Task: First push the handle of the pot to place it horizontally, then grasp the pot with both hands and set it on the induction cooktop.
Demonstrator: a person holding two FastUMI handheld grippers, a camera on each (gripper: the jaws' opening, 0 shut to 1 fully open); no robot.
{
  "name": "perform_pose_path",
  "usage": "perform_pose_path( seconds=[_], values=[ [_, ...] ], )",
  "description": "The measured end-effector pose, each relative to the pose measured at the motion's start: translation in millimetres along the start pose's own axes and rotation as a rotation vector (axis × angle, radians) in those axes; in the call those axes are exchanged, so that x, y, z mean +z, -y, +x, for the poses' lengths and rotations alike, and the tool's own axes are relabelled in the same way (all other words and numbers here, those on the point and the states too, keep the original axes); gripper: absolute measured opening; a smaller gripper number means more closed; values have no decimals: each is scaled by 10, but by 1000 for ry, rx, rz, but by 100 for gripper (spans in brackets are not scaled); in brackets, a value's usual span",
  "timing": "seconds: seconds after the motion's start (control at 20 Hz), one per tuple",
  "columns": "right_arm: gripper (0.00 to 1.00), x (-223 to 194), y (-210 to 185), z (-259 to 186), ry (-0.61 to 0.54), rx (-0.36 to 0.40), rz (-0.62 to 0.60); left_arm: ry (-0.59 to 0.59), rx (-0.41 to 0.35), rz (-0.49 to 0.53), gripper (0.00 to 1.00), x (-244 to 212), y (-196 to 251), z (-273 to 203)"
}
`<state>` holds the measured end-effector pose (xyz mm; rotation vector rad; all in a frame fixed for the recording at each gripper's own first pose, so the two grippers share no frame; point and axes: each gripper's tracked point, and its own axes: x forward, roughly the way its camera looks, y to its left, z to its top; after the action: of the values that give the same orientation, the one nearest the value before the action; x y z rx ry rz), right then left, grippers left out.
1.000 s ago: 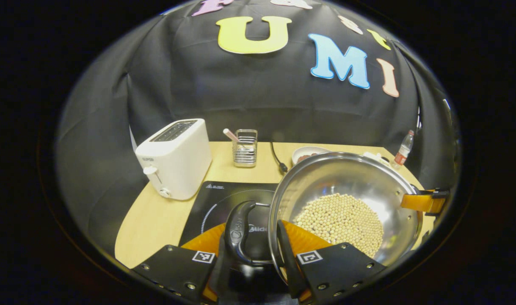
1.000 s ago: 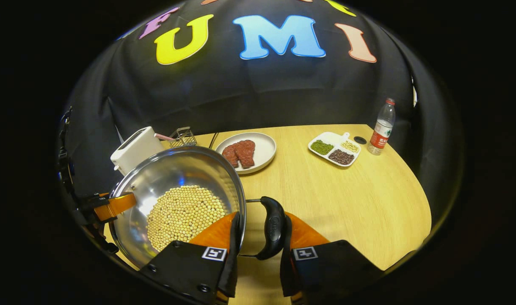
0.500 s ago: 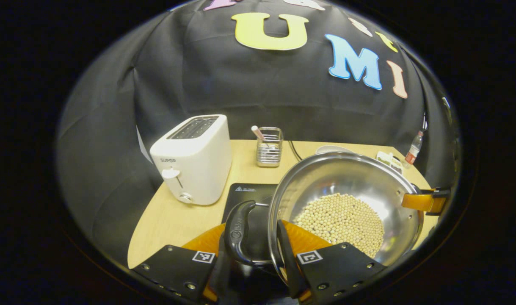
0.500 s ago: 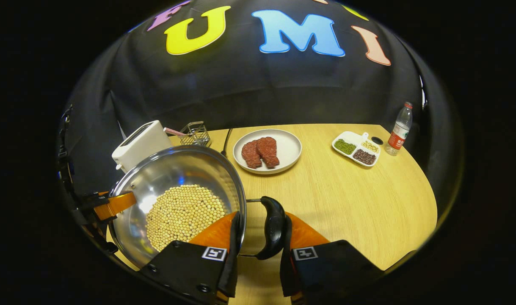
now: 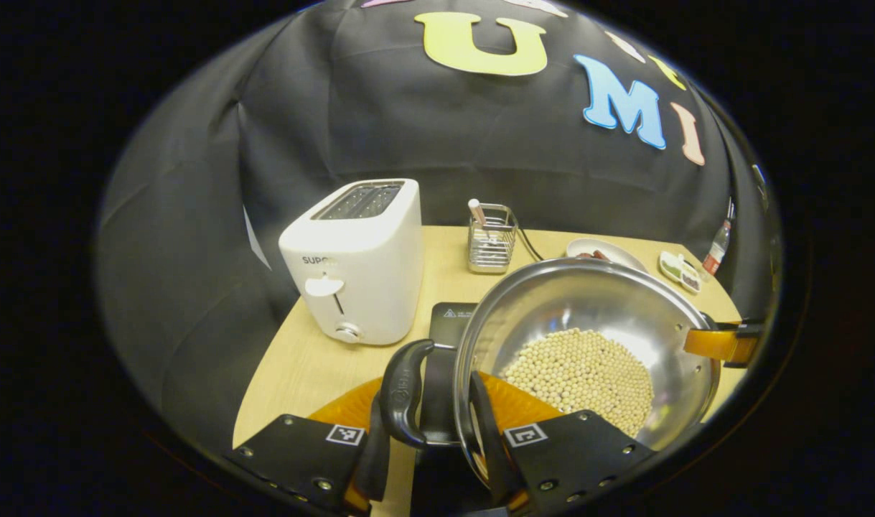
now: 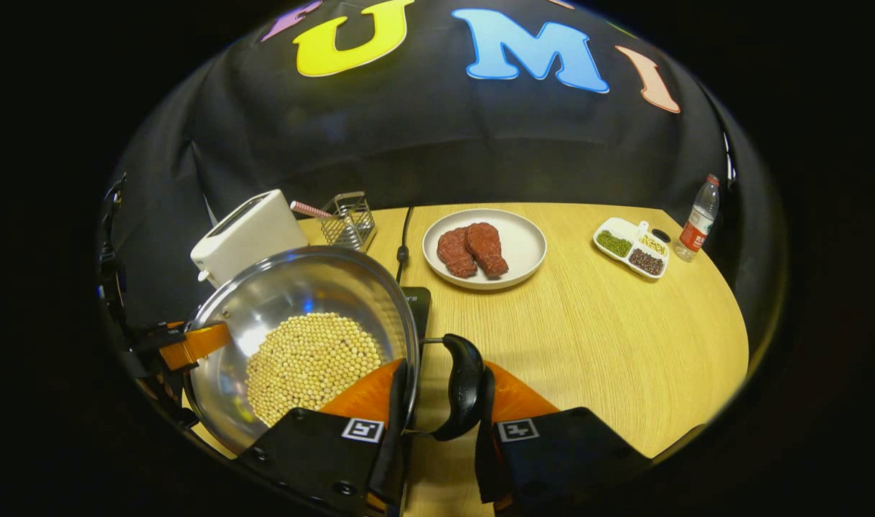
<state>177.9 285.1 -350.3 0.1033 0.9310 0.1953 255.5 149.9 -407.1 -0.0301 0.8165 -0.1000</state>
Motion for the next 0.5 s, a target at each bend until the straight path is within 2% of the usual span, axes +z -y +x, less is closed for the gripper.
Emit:
perform_pose_path(
  seconds=[0.05,0.2,0.4,0.5],
  values=[
    [43,-6,5,5,-4,-1,1,-4,-2,3,53,-29,5,4],
    [42,12,3,-15,2,-5,-2,-10,-2,-2,55,-63,-5,11],
    [48,5,0,11,5,2,-4,-5,29,8,63,-78,-4,56],
    [55,-9,-15,14,11,26,-16,8,47,23,64,-74,-2,39]
  ],
)
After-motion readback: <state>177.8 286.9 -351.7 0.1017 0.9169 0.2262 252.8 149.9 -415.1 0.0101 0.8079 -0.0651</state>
